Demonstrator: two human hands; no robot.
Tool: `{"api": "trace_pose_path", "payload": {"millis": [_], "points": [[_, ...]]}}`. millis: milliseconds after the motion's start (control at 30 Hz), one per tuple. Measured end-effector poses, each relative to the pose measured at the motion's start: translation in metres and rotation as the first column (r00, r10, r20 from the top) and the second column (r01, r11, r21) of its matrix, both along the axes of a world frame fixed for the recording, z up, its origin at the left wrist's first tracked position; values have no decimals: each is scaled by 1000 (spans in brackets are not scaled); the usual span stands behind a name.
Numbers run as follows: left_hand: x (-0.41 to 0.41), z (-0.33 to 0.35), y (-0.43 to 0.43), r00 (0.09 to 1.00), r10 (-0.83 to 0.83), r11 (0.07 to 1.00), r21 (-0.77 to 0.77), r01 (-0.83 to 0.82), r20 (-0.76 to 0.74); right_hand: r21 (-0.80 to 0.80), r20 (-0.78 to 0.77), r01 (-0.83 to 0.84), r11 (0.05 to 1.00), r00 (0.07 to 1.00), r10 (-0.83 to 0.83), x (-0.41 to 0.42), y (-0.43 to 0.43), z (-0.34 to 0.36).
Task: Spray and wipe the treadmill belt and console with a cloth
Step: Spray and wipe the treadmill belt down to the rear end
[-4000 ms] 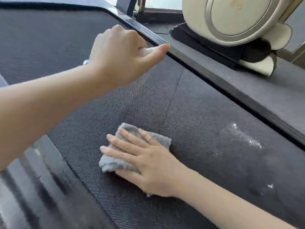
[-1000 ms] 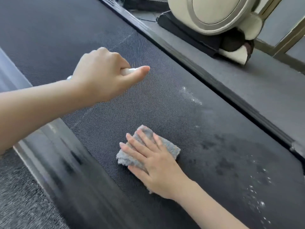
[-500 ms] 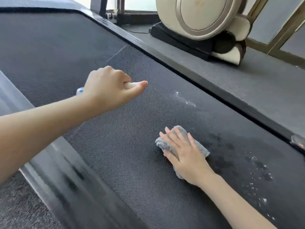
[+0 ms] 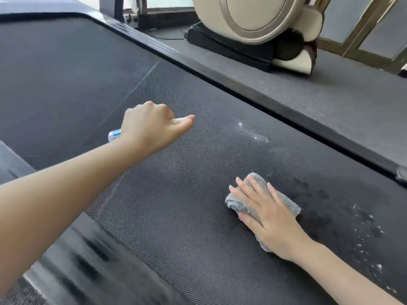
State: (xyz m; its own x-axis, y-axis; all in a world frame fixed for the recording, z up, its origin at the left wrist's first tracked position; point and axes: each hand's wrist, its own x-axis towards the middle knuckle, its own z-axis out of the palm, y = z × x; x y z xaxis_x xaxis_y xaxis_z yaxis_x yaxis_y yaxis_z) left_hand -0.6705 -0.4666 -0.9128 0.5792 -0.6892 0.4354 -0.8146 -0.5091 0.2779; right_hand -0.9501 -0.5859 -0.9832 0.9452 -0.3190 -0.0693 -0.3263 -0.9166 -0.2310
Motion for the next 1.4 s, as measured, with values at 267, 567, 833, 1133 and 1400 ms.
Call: {"api": "trace_pose_path", "payload": {"millis": [267, 567, 833, 1133, 1400], "points": [[-15, 13, -96, 998, -63, 998, 28, 62, 3, 19, 6, 14, 1000, 1000, -14, 1, 0, -2], [-32, 6, -177, 997, -45, 995, -87, 39, -58, -34, 38, -5, 999, 999, 6, 3, -3, -7], [-51, 22, -216, 995, -83, 992, -99, 77, -53, -56, 99, -7, 998, 995, 13, 4, -5, -12], [-56, 20, -211, 989, -121, 989, -97, 112, -89, -54, 62, -12, 998, 998, 16, 2, -6, -10], [-24, 24, -122, 981, -151, 971, -203, 125, -120, -58, 40, -158, 986, 986, 161, 27, 16, -3]]}}
